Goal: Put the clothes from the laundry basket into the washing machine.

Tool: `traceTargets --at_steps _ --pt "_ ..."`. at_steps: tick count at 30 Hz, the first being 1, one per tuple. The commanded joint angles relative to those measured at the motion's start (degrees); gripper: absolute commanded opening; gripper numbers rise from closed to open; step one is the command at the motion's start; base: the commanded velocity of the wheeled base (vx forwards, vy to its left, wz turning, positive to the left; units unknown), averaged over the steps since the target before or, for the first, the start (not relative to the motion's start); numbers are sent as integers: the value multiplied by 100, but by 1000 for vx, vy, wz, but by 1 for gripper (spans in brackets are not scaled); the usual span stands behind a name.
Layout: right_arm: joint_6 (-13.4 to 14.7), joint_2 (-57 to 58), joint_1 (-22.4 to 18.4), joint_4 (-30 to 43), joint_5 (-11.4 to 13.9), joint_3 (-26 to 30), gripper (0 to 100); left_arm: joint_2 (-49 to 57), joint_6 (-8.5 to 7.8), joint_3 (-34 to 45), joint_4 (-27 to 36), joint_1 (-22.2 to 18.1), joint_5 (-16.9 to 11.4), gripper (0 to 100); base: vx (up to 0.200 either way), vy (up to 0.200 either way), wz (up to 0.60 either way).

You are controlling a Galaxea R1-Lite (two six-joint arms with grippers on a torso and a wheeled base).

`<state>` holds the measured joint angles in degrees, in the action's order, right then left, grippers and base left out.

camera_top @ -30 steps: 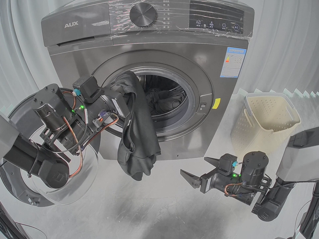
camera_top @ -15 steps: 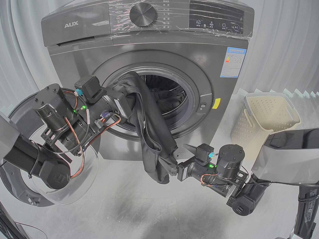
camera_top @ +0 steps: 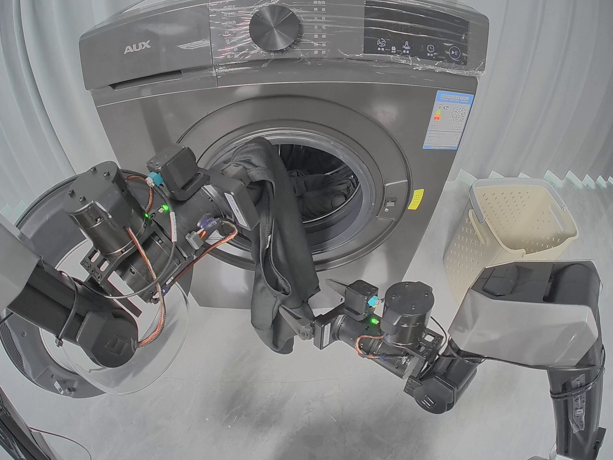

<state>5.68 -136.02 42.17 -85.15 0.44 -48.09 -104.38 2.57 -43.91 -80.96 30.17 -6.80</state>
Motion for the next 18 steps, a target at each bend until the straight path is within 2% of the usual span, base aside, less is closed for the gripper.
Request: traceTargets --at_steps 1,16,18 --pt "-14 -214 20 333 9 -526 100 14 6 5 1 41 3 0 0 0 0" --pt "-14 -812 -16 1229 -88 -2037 100 84 6 14 -60 59 -5 0 0 0 0" --pt "-93 -961 -42 1264 -114 -2222 100 102 6 23 -60 59 -5 0 0 0 0"
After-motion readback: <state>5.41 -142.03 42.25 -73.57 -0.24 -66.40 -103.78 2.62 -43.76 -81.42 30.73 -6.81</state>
